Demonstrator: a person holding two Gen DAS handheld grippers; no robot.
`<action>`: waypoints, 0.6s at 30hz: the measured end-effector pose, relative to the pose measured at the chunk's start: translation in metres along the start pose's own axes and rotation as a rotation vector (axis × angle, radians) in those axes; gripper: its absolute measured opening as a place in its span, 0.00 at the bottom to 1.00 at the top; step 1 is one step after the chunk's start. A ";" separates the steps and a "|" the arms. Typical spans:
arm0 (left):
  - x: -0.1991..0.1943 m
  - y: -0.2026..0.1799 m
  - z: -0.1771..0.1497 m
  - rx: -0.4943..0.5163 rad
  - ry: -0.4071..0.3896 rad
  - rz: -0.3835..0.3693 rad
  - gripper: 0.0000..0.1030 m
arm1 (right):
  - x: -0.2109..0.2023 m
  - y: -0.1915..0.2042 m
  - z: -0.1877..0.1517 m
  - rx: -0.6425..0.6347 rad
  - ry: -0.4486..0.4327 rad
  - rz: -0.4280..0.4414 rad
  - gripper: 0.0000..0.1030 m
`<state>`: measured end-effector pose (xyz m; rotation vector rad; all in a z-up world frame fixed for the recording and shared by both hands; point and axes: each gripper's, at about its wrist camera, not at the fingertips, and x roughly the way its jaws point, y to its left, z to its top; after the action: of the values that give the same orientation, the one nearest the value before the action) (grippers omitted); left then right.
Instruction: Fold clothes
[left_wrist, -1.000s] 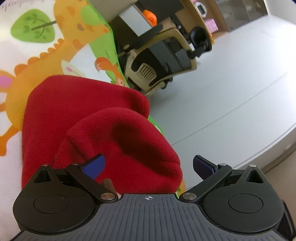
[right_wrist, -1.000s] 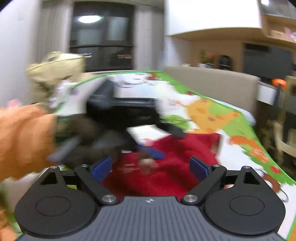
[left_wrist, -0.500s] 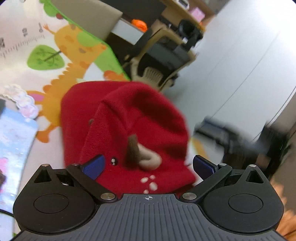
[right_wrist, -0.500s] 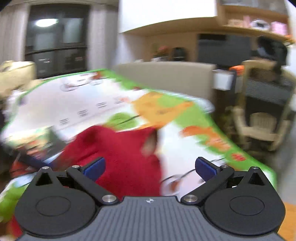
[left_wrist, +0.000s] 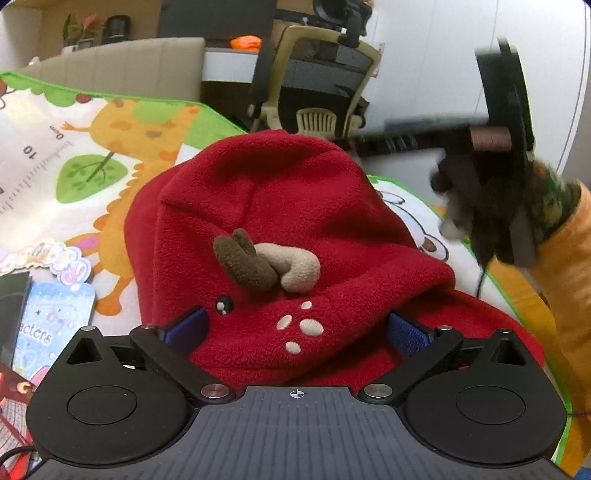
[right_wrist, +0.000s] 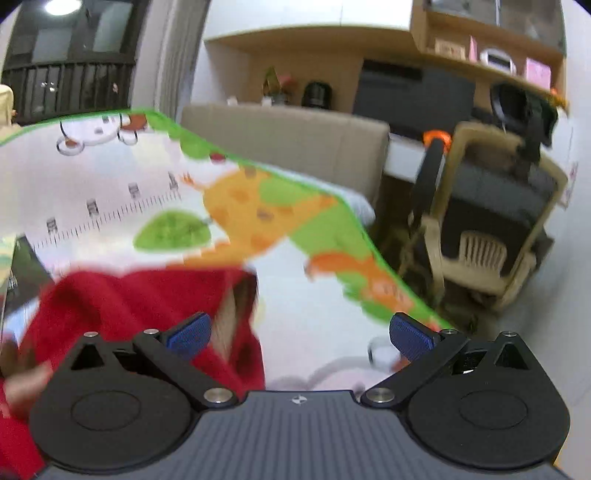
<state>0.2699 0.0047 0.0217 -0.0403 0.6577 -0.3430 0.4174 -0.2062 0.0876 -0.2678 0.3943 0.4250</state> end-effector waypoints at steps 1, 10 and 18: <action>0.000 -0.001 0.000 0.002 0.001 0.003 1.00 | 0.009 0.004 0.008 -0.018 -0.002 -0.003 1.00; -0.006 -0.004 -0.001 -0.001 0.016 0.003 1.00 | 0.106 0.014 0.018 -0.065 0.308 0.101 1.00; -0.003 -0.012 0.003 0.001 0.011 -0.001 1.00 | 0.079 -0.002 -0.008 -0.117 0.248 -0.055 1.00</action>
<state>0.2653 -0.0057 0.0275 -0.0383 0.6681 -0.3447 0.4813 -0.1831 0.0473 -0.4465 0.6047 0.3616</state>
